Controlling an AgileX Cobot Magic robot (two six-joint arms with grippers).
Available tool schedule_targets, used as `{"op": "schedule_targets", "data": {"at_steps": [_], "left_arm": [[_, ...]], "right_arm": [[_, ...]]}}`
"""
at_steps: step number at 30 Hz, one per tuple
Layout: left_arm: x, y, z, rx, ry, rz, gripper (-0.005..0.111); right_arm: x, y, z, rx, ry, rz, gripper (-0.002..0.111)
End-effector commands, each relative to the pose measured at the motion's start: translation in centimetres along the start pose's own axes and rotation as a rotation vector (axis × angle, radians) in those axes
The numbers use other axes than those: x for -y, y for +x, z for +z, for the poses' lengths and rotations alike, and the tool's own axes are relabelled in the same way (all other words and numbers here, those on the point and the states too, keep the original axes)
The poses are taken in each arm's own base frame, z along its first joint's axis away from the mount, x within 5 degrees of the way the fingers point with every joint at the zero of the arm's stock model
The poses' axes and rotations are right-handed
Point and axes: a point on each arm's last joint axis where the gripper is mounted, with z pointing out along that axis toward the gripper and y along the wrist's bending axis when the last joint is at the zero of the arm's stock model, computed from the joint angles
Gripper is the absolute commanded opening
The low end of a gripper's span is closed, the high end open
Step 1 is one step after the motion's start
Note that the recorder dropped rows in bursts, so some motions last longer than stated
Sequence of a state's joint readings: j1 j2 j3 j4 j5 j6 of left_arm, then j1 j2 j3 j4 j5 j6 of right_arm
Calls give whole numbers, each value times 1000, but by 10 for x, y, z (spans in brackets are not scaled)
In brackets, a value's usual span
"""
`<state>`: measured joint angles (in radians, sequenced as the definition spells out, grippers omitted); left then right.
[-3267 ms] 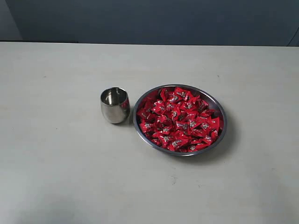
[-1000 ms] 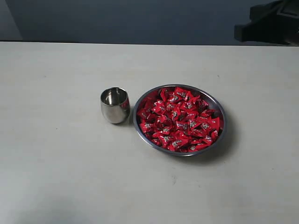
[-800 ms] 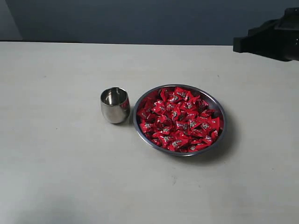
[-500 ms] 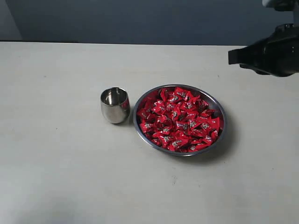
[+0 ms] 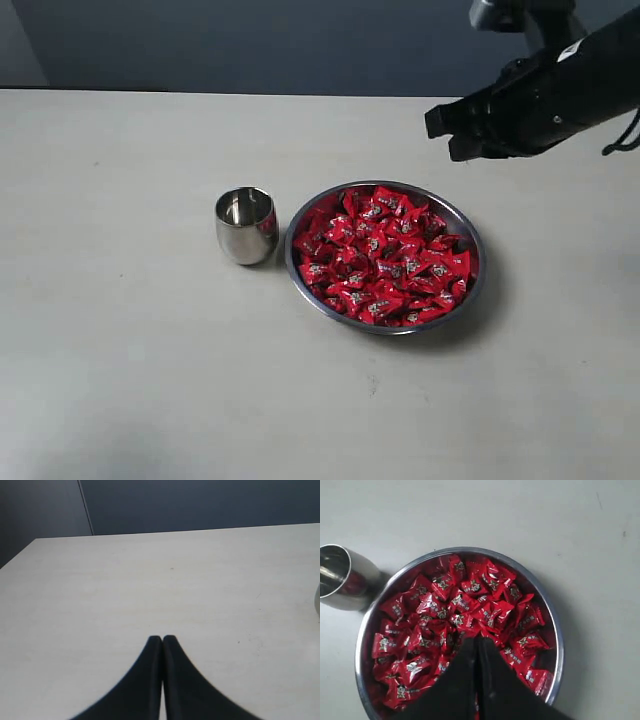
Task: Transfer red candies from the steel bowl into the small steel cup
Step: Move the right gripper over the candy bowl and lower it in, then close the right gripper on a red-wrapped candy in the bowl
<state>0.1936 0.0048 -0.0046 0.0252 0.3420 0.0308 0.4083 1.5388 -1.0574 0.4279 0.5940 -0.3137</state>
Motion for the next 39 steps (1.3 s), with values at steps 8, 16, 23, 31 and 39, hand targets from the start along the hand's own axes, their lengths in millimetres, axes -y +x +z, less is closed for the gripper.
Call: {"op": "schedule_targets", "data": {"at_steps": [8, 16, 23, 31, 39], "left_arm": [[0, 1, 0, 8, 5, 2, 0], [0, 1, 0, 8, 5, 2, 0], [0, 1, 0, 8, 5, 2, 0], [0, 1, 0, 8, 5, 2, 0], [0, 1, 0, 8, 5, 2, 0]], "right_arm": [[2, -7, 61, -131, -121, 79, 38], [-19, -13, 103, -235, -179, -4, 38], [-10, 0, 130, -308, -156, -14, 38], [-8, 5, 138, -334, -156, -8, 38], [-14, 6, 138, -343, -165, -20, 38]]}}
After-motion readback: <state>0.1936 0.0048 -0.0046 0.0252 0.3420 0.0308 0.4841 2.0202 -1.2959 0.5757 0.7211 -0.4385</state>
